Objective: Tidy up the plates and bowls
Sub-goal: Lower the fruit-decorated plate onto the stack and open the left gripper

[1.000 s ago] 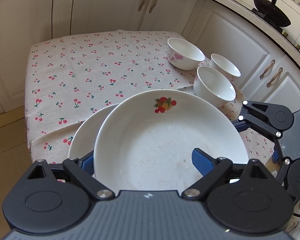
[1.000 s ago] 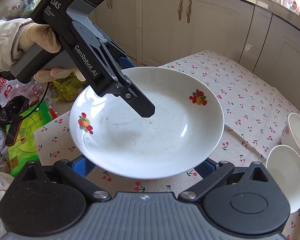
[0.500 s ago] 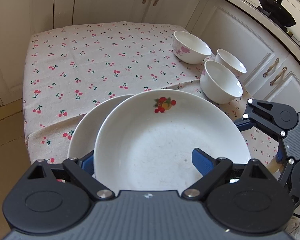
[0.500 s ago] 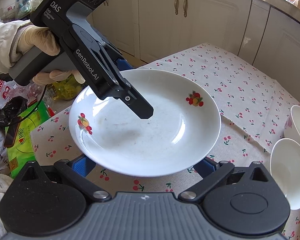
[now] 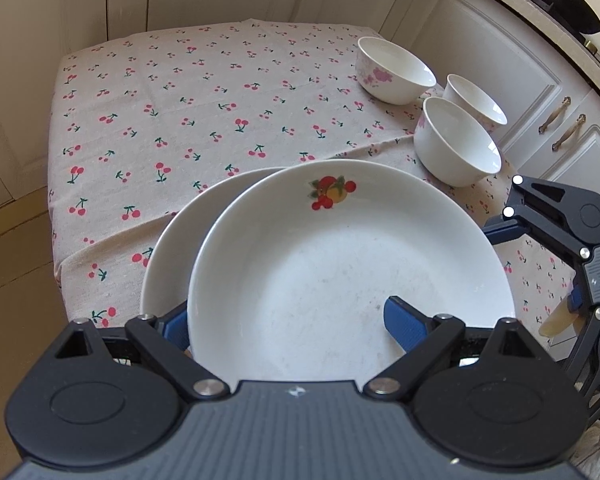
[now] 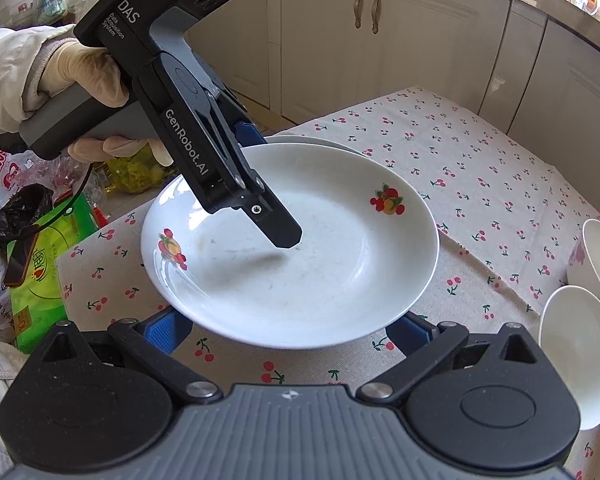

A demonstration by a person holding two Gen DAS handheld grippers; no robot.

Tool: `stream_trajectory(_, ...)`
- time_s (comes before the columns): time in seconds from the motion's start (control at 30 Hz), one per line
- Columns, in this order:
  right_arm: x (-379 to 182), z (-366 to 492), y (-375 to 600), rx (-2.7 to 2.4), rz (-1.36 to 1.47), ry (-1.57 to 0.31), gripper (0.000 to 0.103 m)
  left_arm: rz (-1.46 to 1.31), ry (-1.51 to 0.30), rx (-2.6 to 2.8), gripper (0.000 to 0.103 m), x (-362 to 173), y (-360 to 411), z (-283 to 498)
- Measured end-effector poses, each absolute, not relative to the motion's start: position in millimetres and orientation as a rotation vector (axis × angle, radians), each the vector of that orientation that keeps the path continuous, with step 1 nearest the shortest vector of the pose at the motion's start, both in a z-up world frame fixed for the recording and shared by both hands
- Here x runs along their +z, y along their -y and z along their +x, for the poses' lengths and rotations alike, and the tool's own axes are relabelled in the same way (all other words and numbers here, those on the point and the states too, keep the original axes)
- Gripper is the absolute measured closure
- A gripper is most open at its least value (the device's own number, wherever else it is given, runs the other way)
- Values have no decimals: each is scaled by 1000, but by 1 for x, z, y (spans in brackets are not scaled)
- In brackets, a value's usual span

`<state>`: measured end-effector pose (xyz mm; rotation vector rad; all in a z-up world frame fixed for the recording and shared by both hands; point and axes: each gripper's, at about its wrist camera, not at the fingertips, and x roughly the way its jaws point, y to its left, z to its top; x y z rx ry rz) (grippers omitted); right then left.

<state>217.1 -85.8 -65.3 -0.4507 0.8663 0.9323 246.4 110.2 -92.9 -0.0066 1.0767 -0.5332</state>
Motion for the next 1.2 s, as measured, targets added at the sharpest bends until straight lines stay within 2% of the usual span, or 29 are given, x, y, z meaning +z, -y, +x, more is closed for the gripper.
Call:
stream_trajectory(0.57, -63, 218, 88, 934, -429, -868, 0, 32, -1104, -518, 9, -86, -114, 249)
stream_trajectory(1.2, -71, 221, 79, 945, -450, -888, 0, -67, -1101, -487, 9, -72, -135, 242)
